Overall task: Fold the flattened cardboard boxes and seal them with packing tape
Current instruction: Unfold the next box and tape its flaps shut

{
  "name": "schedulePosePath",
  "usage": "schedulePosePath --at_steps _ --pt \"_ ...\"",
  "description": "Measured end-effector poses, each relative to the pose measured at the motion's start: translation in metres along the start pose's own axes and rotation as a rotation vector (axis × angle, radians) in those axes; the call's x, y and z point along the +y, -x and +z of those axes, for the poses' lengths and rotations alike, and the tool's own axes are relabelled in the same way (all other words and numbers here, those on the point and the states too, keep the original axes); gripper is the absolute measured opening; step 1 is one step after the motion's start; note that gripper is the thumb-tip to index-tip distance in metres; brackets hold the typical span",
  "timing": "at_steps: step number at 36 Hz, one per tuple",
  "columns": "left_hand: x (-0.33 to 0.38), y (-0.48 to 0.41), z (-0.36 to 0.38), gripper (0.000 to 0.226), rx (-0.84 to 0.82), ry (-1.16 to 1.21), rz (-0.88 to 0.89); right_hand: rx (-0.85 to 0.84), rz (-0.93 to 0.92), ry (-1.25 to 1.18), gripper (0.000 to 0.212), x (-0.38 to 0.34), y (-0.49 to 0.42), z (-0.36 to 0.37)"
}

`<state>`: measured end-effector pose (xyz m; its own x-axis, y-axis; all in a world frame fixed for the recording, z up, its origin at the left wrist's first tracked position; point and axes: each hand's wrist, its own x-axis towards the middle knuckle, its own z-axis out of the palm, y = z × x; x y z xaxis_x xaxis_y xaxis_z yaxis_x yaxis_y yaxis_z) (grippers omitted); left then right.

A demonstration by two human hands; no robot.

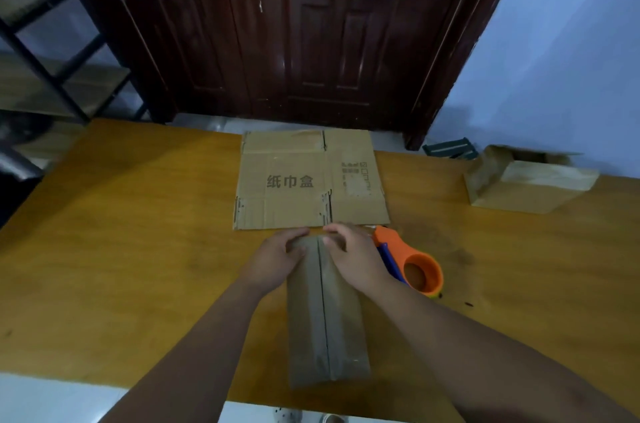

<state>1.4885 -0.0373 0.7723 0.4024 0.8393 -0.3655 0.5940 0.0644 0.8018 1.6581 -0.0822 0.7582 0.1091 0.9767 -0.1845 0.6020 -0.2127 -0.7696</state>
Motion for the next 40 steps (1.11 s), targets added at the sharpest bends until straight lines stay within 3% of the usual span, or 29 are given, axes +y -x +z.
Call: schedulePosePath --at_steps 5,11,13,16,19,24,29,31,36,40 --pt "-0.012 0.005 0.009 0.021 0.077 0.256 -0.075 -0.05 0.055 -0.031 0.025 0.003 0.0 -0.002" --pt "-0.02 0.001 0.009 0.032 0.16 0.175 -0.129 -0.069 0.171 -0.155 0.014 0.002 -0.002 -0.005" --pt "-0.022 0.001 0.012 0.05 0.197 0.104 -0.175 -0.053 0.21 -0.185 0.018 0.001 -0.001 -0.004" --pt "-0.023 0.007 0.018 0.058 0.305 0.031 -0.194 -0.004 0.251 -0.203 0.028 -0.001 0.001 -0.001" --pt "-0.019 0.013 0.025 0.066 0.359 0.104 -0.241 0.056 0.356 -0.31 0.05 -0.002 0.007 0.001" --pt "-0.016 0.03 0.03 0.075 0.33 0.303 -0.161 0.118 0.317 -0.399 0.068 0.003 0.028 -0.003" --pt "-0.02 0.053 0.031 0.079 0.171 0.367 -0.071 0.004 0.208 -0.348 0.075 0.002 0.042 -0.006" --pt "-0.018 0.058 0.031 0.075 0.113 0.26 0.004 -0.004 0.2 -0.275 0.08 0.0 0.042 -0.004" --pt "-0.013 0.062 0.023 0.068 0.037 -0.319 0.192 0.002 0.157 -0.196 0.083 -0.007 0.029 -0.005" --pt "-0.009 0.057 0.022 0.095 -0.101 -0.77 0.323 0.014 0.102 -0.076 0.083 -0.014 0.009 -0.009"
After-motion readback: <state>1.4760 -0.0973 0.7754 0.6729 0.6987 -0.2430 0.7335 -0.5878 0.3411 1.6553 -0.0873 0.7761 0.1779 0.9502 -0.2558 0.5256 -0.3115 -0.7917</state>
